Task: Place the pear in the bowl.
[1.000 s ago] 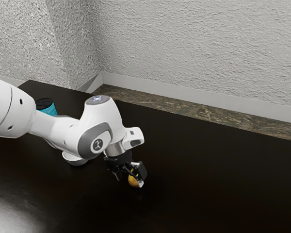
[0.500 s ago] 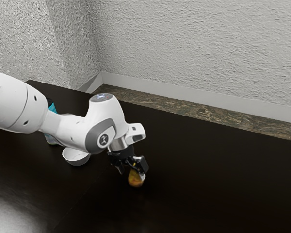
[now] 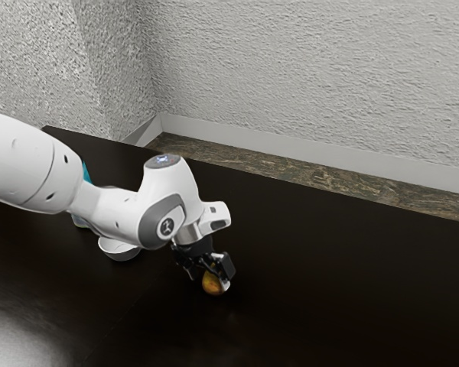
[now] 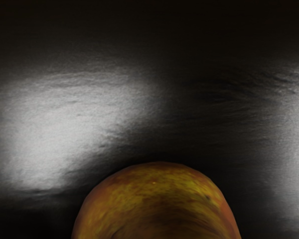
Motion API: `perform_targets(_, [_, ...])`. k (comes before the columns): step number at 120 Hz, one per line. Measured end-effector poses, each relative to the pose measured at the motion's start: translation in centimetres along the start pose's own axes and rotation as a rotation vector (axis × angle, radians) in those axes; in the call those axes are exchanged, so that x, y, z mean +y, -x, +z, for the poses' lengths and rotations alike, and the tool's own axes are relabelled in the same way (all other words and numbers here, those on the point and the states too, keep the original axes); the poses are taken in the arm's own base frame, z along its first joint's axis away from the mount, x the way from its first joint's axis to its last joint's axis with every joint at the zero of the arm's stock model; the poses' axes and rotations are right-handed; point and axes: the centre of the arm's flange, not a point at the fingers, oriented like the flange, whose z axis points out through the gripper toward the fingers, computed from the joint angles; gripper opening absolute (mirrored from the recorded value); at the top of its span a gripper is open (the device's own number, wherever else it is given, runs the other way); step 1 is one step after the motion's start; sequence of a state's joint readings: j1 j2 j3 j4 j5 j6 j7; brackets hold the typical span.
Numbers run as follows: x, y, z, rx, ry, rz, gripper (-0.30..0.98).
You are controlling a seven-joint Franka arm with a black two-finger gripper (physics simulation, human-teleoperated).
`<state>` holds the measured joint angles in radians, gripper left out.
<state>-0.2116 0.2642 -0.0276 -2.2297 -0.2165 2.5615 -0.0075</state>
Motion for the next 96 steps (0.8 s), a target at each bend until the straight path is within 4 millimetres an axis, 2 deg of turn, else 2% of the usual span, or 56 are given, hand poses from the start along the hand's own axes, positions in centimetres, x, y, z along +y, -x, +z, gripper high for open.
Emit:
perform_targets(54, [0.04, -0.33, 0.53, 0.009, -0.002, 0.015, 0.68])
perform_targets(96, [0.59, -0.89, -0.03, 0.026, -0.003, 0.033, 0.44])
